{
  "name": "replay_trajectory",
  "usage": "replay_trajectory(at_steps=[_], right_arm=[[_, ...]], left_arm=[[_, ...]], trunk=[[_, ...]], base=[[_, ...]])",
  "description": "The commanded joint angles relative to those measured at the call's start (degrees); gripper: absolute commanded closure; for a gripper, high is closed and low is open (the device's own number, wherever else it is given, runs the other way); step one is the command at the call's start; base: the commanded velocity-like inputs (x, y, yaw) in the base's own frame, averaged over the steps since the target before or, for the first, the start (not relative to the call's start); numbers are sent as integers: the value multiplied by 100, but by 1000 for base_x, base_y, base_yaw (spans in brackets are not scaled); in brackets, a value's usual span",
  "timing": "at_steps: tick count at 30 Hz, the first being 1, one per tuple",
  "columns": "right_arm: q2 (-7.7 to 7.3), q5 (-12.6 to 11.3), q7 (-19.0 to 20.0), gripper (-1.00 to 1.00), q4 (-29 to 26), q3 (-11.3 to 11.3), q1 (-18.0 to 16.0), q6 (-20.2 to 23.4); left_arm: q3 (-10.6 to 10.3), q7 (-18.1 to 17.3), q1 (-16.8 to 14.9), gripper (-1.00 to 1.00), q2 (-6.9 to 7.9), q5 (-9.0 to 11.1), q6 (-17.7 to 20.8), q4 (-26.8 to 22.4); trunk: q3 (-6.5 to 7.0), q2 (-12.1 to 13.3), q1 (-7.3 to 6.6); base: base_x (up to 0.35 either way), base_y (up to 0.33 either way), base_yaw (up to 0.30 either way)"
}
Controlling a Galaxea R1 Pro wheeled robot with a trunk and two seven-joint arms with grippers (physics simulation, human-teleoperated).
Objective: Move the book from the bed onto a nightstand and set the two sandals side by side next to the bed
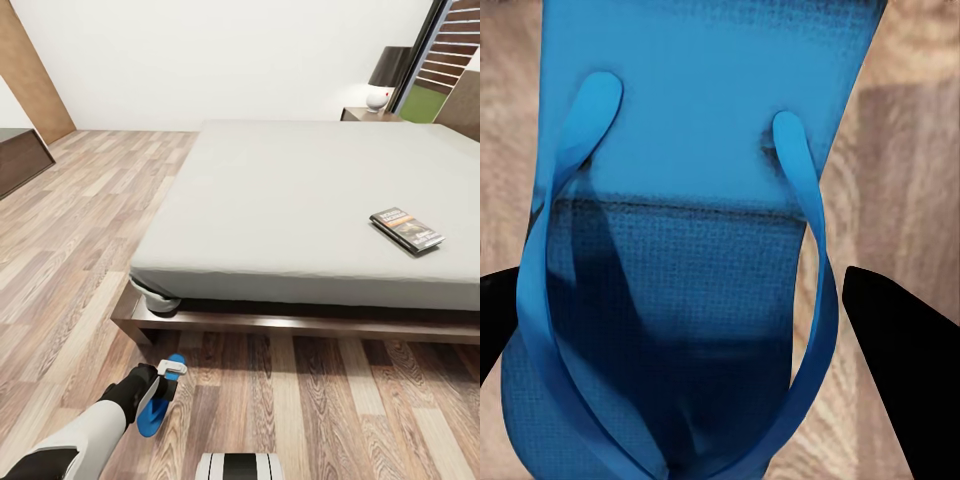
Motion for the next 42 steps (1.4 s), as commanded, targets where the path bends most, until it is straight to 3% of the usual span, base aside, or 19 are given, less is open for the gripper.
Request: replay_trajectory(at_steps=[1, 38, 42], right_arm=[[0, -1, -20, 100, -11, -15, 1, 60], [-18, -7, -27, 100, 104, -30, 1, 61], [-16, -8, -28, 100, 108, -30, 1, 60]], left_arm=[[32, -51, 0, 100, -1, -61, 26, -13], [20, -46, 10, 100, -7, -71, -33, -11], [19, -50, 9, 100, -7, -65, -29, -13]], trunk=[[-4, -2, -1], [-4, -2, -1], [-93, -7, 10]], base=[[125, 66, 0], [33, 12, 0], [0, 0, 0]])
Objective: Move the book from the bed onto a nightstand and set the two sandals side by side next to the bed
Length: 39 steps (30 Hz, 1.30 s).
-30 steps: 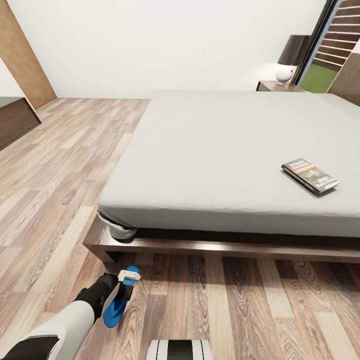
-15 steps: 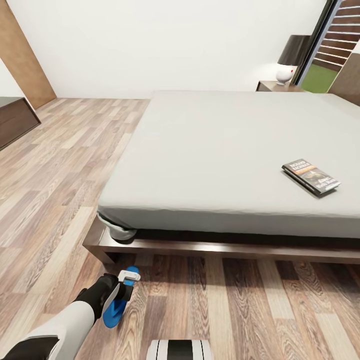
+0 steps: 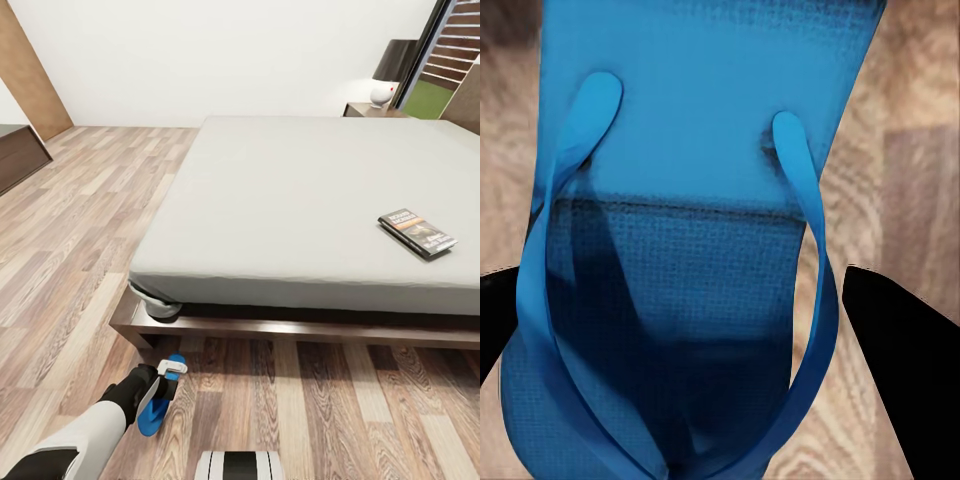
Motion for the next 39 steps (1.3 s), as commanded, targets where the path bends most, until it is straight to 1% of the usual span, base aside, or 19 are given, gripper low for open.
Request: replay_trajectory(at_steps=[1, 7, 13, 20, 26, 34, 37, 39], right_arm=[[2, 1, -20, 100, -10, -16, 1, 60], [-8, -3, -31, 100, -10, -22, 2, 55], [-33, -26, -75, 100, -58, -46, 104, 40], [-35, -22, -128, 100, -93, -51, 145, -293], [-49, -25, -125, 100, -89, -58, 180, -351], [-60, -26, -91, 100, -73, -60, 222, -351], [-60, -27, -85, 100, -65, -60, 227, -347], [-57, -27, -84, 100, -63, -60, 228, -346]], left_arm=[[28, -48, 0, 100, -3, -62, 29, -13], [29, -45, 0, 100, -2, -63, 26, -14], [28, -42, 0, 100, -3, -68, 28, -14], [24, -41, -15, 100, 4, -62, 0, -35], [27, -47, -17, 100, 5, -55, -149, -167], [37, -56, -18, 100, -1, -52, -400, -255], [37, -53, -18, 100, 0, -52, -544, -280], [37, -52, -20, 100, -2, -52, -575, -285]], trunk=[[-27, -3, 1], [-160, -11, 17], [-293, -19, 32], [-448, -29, 50], [-581, -37, 66], [-581, -37, 66], [-647, -41, 73], [-691, -43, 79]], base=[[0, 0, 0], [0, 0, 0], [0, 0, 0], [0, 0, 0], [0, 0, 0], [0, 0, 0], [0, 0, 0], [0, 0, 0]])
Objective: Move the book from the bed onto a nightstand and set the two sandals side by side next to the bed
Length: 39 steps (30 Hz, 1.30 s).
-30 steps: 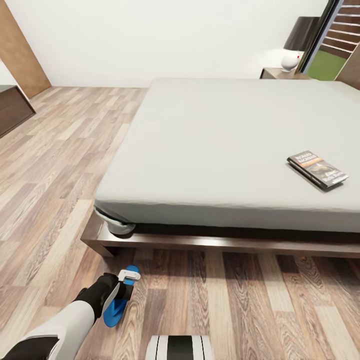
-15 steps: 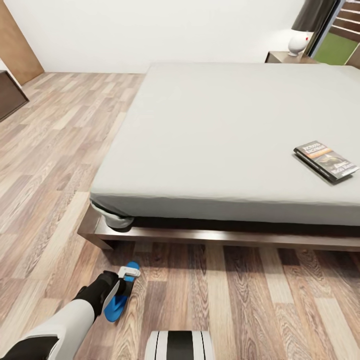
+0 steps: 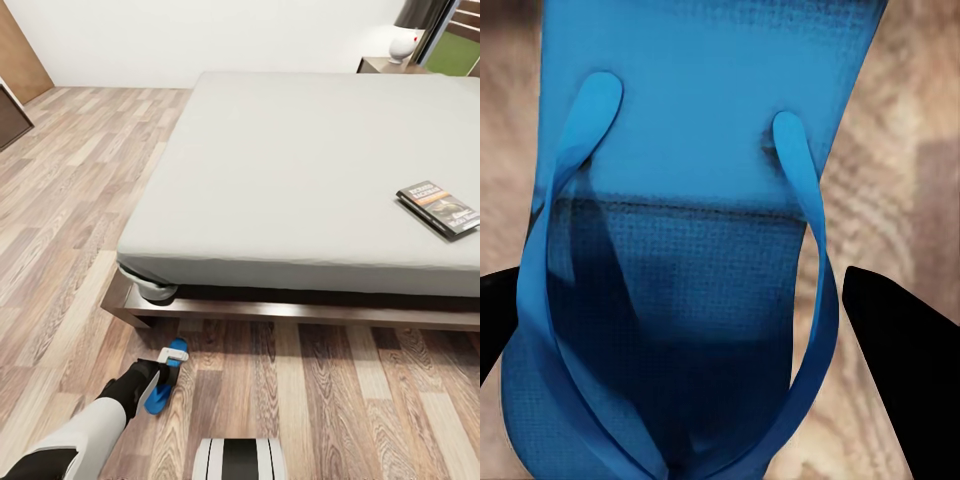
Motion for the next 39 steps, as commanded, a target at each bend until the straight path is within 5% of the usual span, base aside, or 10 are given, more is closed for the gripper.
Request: replay_trajectory(at_steps=[1, 5, 25, 39], right_arm=[[4, 5, -18, 100, -9, -21, 1, 61], [10, 7, -21, 100, -8, -18, 6, 66], [14, 20, -26, 100, 8, -12, 8, 99], [13, 23, -18, 100, 19, -12, 9, 85]], left_arm=[[29, -49, -4, 100, -3, -61, 12, -17], [29, -50, -41, 100, -2, -65, 21, -21], [11, -214, -521, 100, 6, -86, 600, 23], [11, -249, -678, 100, 10, -89, 808, 38]], trunk=[[-26, -3, 1], [-115, -8, 12], [-115, -8, 12], [-314, -20, 35]], base=[[0, 0, 0], [0, 0, 0], [0, 0, 0], [0, 0, 0]])
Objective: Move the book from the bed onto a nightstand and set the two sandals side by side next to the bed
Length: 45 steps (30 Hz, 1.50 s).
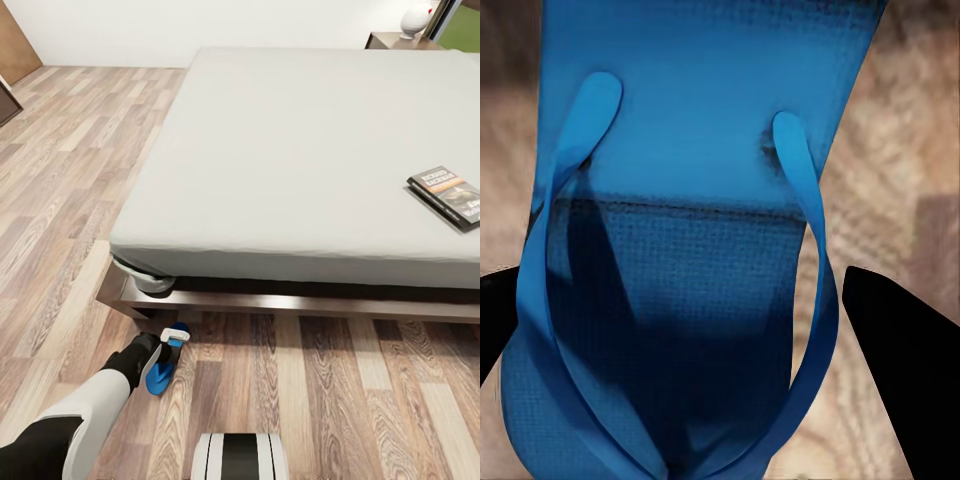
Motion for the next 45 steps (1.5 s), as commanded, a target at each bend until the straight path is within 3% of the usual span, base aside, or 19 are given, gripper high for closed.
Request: replay_trajectory(at_steps=[1, 4, 39, 45], right_arm=[[1, 5, -19, 100, -10, -20, 0, 61], [1, 5, -18, 100, -10, -20, 1, 66], [40, -35, 49, 100, -74, -14, 3, 38], [33, -18, 247, 100, -74, -25, 2, 75]], left_arm=[[27, -52, -2, 100, -1, -59, 29, -15], [27, -53, -4, 100, 0, -55, 36, -25], [35, 5, 3, 100, 36, -103, 96, -368], [22, 16, 10, 100, 29, -109, 96, -354]], trunk=[[-26, -3, 1], [-93, -7, 9], [-93, -7, 9], [-93, -7, 9]], base=[[0, 0, 0], [0, 0, 0], [0, 0, 0], [0, 0, 0]])
